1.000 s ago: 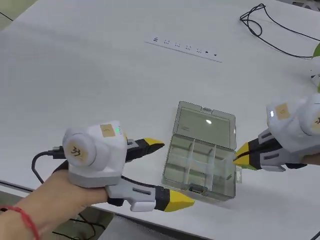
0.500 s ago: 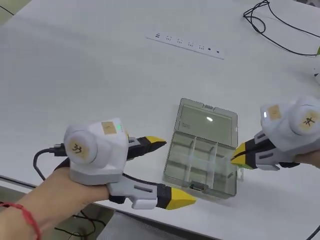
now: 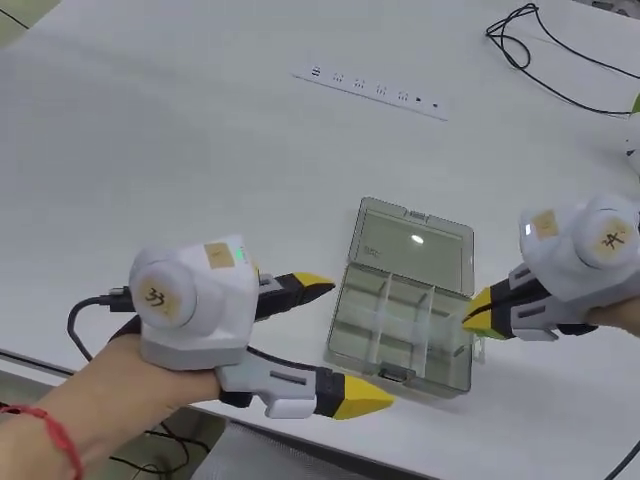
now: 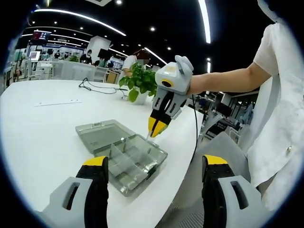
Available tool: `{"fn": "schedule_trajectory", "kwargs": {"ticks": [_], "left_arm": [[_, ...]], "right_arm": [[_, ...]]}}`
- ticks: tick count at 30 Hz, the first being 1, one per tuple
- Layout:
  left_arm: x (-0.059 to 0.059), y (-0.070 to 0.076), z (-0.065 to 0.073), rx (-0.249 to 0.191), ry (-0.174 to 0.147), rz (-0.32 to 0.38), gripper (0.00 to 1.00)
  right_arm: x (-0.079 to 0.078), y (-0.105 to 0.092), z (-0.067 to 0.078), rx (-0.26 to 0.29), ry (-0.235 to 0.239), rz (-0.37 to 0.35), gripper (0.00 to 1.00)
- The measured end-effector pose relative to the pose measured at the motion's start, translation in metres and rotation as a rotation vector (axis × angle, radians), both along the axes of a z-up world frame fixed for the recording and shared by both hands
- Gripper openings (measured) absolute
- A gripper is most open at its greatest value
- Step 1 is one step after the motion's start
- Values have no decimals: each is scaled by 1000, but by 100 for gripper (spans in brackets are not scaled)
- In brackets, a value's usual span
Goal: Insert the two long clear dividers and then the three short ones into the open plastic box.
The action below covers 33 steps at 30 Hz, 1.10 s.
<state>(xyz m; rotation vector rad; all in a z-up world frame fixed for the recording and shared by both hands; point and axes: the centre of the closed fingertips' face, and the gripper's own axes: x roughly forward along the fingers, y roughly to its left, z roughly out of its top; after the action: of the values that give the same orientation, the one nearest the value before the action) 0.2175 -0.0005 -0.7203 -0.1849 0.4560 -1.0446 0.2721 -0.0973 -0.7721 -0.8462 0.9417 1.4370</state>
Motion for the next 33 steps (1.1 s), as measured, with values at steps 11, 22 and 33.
{"fn": "schedule_trajectory", "kwargs": {"ticks": [11,22,33], "left_arm": [[0,0,0,3,-1,-4,81],[0,-1,1,0,-4,-2,81],[1,-3,2,-7,-8,-2,80]], "right_arm": [[0,4,0,-11,-15,16,2],[1,4,-5,3,3,20,2],[0,4,-14,0,-13,26,2]]}}
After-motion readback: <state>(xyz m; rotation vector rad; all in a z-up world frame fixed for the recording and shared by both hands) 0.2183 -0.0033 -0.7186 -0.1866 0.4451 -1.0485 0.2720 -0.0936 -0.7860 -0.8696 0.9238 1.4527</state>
